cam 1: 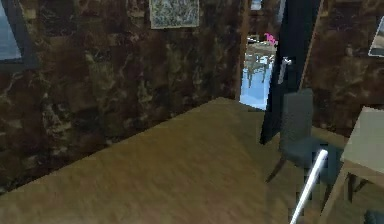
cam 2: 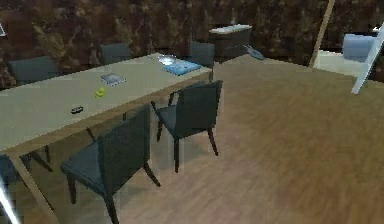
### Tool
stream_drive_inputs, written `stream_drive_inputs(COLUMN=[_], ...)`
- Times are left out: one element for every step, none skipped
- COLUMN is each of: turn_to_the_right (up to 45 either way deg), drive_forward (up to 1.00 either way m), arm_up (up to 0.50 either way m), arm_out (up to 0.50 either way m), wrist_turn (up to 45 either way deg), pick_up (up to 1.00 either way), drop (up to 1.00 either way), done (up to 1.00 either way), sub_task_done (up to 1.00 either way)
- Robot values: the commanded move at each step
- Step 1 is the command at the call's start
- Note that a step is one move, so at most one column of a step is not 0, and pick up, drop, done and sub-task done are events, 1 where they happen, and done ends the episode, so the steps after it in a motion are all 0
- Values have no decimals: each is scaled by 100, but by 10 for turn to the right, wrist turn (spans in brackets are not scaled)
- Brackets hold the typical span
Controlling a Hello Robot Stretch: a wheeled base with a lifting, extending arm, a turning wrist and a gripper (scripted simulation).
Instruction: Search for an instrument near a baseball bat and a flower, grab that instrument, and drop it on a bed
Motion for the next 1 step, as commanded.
stream_drive_inputs(turn_to_the_right=[0], drive_forward=[80], arm_up=[0], arm_out=[0], wrist_turn=[0], pick_up=[0], drop=[0], done=[0], sub_task_done=[0])
